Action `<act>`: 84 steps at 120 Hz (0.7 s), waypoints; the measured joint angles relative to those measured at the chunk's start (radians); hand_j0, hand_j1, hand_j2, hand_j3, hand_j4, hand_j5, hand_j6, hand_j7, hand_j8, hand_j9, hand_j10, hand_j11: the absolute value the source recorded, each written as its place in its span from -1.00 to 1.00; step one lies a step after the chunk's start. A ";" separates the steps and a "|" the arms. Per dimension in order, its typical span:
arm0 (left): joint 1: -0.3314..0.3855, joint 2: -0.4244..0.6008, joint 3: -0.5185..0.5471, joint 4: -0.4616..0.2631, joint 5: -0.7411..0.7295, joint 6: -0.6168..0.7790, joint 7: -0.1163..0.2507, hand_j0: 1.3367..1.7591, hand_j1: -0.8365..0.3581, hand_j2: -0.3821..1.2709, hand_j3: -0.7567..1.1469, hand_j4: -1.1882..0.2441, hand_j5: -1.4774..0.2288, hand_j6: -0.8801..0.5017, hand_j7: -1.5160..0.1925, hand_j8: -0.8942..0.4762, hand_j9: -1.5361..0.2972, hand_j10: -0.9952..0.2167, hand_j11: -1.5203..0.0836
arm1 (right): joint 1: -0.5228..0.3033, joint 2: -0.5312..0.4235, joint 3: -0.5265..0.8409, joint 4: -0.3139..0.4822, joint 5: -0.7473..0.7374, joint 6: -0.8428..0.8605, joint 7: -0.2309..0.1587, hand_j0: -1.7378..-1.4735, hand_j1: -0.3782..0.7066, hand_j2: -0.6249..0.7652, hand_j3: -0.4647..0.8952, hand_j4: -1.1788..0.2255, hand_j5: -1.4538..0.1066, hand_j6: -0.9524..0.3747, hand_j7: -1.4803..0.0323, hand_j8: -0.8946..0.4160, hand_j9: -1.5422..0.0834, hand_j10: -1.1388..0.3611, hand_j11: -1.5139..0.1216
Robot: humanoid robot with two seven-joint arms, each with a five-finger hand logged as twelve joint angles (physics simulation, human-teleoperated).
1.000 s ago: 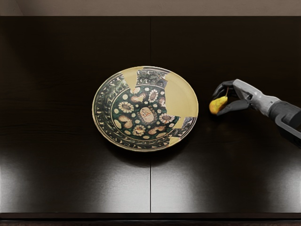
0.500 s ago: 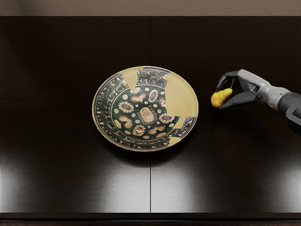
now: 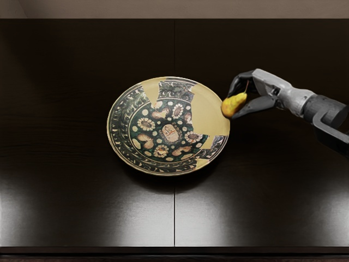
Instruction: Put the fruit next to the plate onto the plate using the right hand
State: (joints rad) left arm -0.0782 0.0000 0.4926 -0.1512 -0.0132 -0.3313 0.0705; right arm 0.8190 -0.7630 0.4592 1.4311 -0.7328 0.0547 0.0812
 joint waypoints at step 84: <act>0.000 0.000 0.001 0.005 -0.001 0.000 0.000 0.52 0.98 -0.54 -0.20 0.66 0.73 0.27 0.77 0.31 0.68 0.64 0.90 | 0.123 0.287 -0.010 -0.069 0.000 -0.008 -0.109 -0.40 0.38 0.71 -0.32 -0.42 -0.65 -0.36 -0.46 -0.09 -0.50 -0.08 -0.54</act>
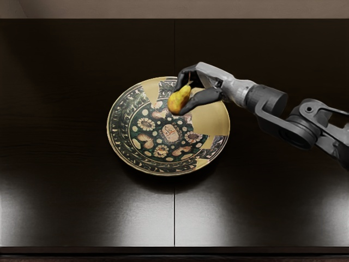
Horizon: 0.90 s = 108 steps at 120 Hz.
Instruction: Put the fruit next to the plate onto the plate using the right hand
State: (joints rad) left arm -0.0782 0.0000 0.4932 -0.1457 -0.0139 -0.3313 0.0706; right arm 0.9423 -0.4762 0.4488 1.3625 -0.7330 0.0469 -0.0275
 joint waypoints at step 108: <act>0.000 0.000 0.000 0.000 0.000 0.000 0.000 0.52 0.98 -0.54 -0.20 0.66 0.73 0.27 0.77 0.31 0.68 0.64 0.90 | 0.012 0.140 -0.006 -0.115 0.015 -0.009 -0.010 -0.39 -0.72 0.00 -0.32 0.50 0.63 0.29 0.74 0.26 0.68 0.41 0.64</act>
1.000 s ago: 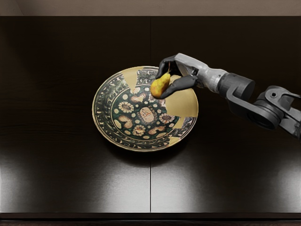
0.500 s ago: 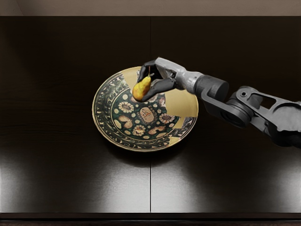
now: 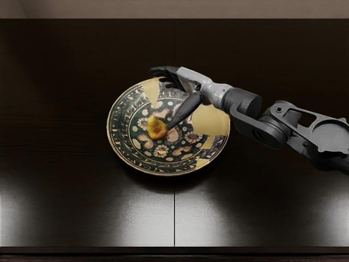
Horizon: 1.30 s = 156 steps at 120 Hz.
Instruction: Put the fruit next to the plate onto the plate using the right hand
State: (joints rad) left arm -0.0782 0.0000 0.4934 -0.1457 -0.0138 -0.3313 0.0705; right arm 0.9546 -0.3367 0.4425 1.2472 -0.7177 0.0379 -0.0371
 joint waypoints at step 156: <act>0.001 0.000 0.000 -0.003 0.005 0.000 0.000 0.52 0.98 -0.54 -0.21 0.66 0.73 0.27 0.77 0.30 0.68 0.64 0.90 | -0.078 -0.891 -0.135 0.333 0.940 0.573 -0.004 -0.40 -0.89 -0.11 -0.32 0.65 0.82 0.40 0.91 0.33 0.86 0.49 0.81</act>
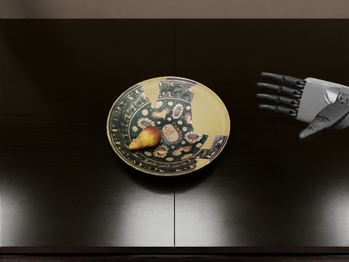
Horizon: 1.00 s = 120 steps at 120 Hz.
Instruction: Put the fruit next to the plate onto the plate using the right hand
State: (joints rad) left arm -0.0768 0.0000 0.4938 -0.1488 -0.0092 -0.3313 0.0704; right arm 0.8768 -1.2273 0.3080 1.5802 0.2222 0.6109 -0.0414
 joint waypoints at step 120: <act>0.025 0.000 0.000 0.002 0.000 0.000 0.000 0.52 0.98 -0.54 -0.21 0.66 0.73 0.27 0.77 0.30 0.68 0.64 0.90 | 0.008 0.011 0.000 -0.011 0.001 0.000 0.000 -0.40 -0.89 -0.11 -0.32 0.65 0.82 0.41 0.91 0.33 0.86 0.49 0.81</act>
State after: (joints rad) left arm -0.0521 0.0000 0.4936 -0.1472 -0.0090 -0.3313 0.0704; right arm 0.8845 -1.2166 0.3076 1.5693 0.2227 0.6109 -0.0414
